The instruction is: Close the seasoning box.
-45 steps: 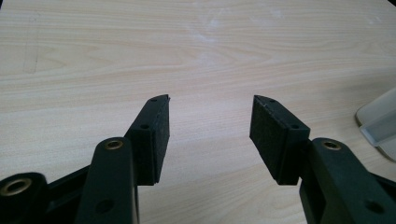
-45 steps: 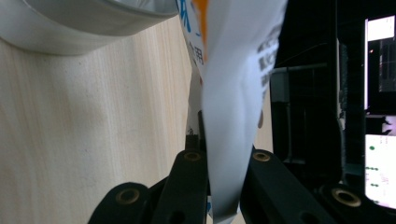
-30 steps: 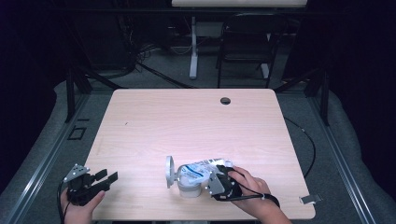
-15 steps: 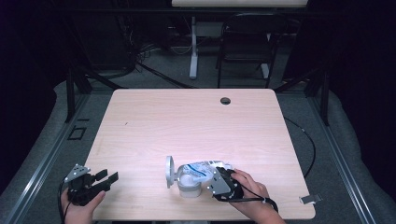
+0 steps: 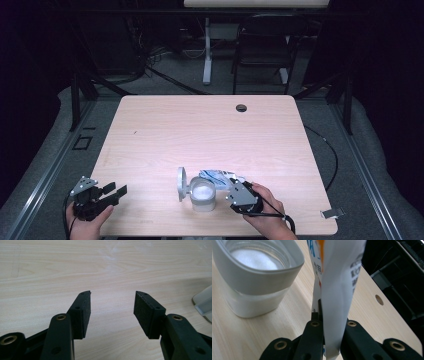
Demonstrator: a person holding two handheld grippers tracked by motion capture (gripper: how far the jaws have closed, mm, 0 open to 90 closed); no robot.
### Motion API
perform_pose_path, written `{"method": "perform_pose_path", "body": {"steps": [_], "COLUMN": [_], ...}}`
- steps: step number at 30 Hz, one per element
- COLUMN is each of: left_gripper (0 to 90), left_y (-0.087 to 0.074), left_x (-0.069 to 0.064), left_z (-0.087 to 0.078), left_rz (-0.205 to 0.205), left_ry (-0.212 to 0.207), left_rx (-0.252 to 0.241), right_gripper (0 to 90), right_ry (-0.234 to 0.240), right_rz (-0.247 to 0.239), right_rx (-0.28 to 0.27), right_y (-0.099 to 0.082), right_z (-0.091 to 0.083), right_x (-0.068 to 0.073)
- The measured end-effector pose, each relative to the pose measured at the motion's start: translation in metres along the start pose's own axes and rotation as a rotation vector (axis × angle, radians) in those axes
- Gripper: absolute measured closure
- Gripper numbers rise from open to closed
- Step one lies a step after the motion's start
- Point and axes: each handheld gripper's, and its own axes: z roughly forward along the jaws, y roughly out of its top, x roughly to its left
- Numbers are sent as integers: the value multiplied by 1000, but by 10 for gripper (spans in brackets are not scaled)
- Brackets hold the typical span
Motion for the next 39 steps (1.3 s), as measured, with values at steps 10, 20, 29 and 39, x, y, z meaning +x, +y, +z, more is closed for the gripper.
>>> {"method": "perform_pose_path", "body": {"steps": [10, 20, 29, 39], "left_gripper": [480, 480, 480, 480], "left_y": [-1, -2, -2, -3], "left_x": [0, -1, -1, -1], "left_z": [1, 4, 4, 1], "left_rz": [2, 2, 8, 0], "left_ry": [-3, -2, -8, -7], "left_rx": [8, 17, 32, 26], "right_gripper": [900, 900, 900, 900], "right_ry": [22, 42, 44, 32], "right_rz": [136, 214, 298, 404], "right_rx": [-68, -108, -169, -207], "right_y": [-4, -2, 2, -8], "right_z": [2, 3, 7, 6], "right_x": [-4, -12, -22, -31]}}
